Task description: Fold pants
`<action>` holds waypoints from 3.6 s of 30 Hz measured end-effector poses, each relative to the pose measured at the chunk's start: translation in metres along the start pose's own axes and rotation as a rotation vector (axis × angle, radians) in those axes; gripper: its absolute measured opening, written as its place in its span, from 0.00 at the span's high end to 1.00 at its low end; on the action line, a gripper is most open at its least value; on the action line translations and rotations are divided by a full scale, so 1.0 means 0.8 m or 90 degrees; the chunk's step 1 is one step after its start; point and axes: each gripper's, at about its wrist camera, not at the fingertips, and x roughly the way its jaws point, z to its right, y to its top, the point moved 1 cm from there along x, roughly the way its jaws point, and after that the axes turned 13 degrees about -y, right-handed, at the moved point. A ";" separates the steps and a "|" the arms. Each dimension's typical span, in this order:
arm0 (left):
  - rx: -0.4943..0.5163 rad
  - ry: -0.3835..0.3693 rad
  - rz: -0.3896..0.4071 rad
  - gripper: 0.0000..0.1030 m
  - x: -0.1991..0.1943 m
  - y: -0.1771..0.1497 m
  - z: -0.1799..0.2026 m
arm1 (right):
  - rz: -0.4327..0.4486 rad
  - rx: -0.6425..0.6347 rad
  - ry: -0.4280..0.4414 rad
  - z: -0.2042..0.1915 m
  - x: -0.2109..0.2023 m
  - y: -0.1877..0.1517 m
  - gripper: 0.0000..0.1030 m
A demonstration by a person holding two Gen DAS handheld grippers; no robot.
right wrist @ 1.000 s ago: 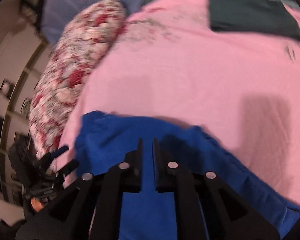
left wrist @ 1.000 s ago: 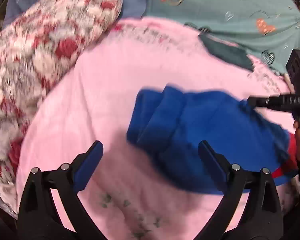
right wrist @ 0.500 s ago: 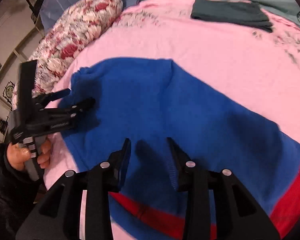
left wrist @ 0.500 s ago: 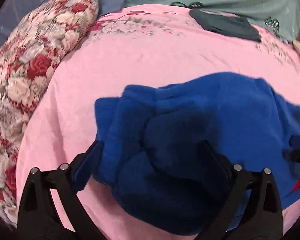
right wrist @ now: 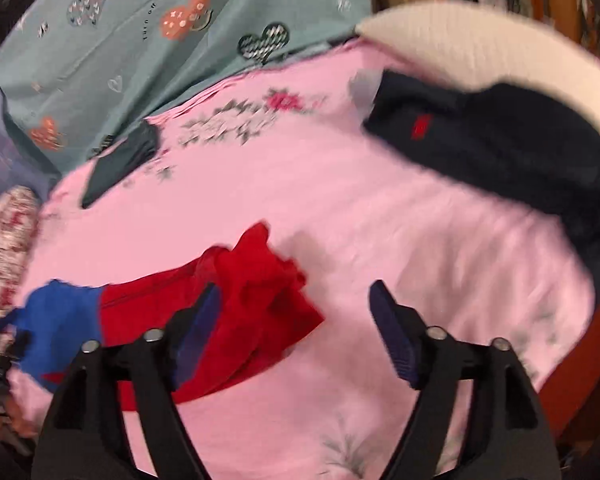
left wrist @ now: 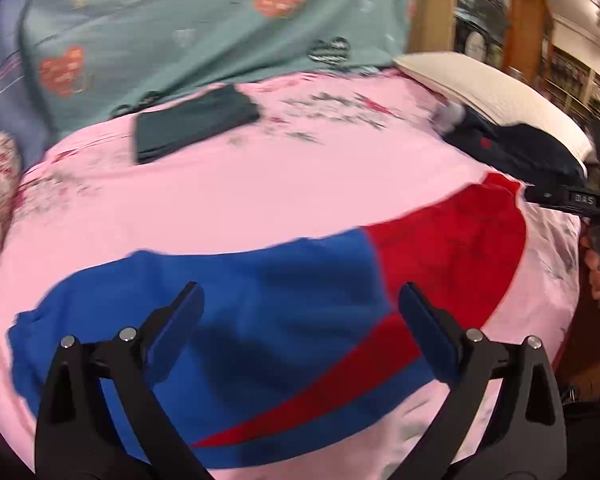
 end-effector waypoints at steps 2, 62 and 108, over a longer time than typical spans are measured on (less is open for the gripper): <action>0.008 -0.020 -0.022 0.04 0.033 0.001 0.016 | -0.006 -0.008 -0.016 0.000 0.018 -0.008 0.21; -0.290 0.156 -0.019 0.02 -0.091 -0.145 -0.197 | 0.085 -0.562 0.190 -0.437 -0.068 -0.138 0.41; -0.255 0.049 -0.050 0.02 0.017 -0.069 -0.149 | -0.055 -0.401 0.151 -0.337 0.014 -0.098 0.69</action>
